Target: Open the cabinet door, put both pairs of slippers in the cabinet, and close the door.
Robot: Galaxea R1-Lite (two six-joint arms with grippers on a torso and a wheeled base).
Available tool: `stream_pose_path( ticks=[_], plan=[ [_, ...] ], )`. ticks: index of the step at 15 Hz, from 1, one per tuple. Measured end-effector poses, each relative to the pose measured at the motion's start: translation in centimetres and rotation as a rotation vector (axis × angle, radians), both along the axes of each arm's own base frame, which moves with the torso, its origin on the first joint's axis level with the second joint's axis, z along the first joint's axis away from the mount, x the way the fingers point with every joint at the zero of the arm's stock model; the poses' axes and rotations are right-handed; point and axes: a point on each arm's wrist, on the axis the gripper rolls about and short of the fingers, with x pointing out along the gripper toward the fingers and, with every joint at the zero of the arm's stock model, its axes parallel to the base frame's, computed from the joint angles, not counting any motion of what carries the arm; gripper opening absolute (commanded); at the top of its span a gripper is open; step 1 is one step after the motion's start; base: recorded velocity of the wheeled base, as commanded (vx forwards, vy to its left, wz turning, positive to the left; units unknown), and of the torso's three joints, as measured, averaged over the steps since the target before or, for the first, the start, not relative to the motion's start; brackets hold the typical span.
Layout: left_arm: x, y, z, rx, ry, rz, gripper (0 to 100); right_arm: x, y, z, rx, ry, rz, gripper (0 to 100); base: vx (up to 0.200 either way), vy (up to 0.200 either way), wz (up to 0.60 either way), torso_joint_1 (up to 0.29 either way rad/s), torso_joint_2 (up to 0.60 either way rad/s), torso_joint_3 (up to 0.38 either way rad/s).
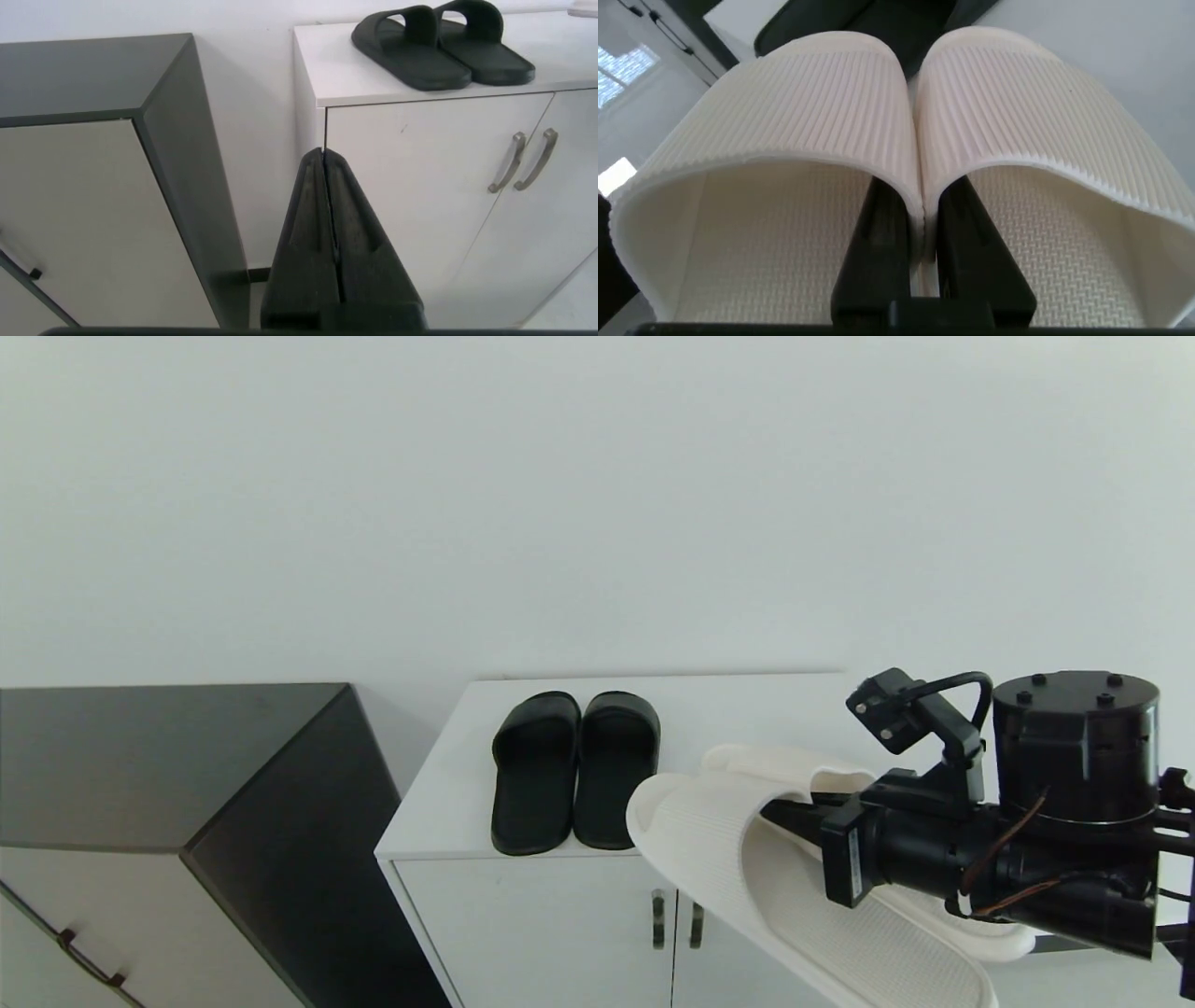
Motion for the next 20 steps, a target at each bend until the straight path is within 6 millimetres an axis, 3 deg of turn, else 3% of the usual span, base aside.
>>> stream_pose_path(
  ticks=[10, 20],
  plan=[
    [0.00, 0.00, 0.00, 0.000, 0.000, 0.000, 0, -0.65, -0.36, -0.02, 0.007, 0.004, 0.038, 0, -0.200, 0.000, 0.00, 0.001, 0.00, 0.002],
    [0.00, 0.00, 0.00, 0.000, 0.000, 0.000, 0, -0.42, -0.13, -0.49, -0.021, -0.001, 0.047, 0, 0.000, 0.000, 0.00, 0.000, 0.00, 0.000]
  ],
)
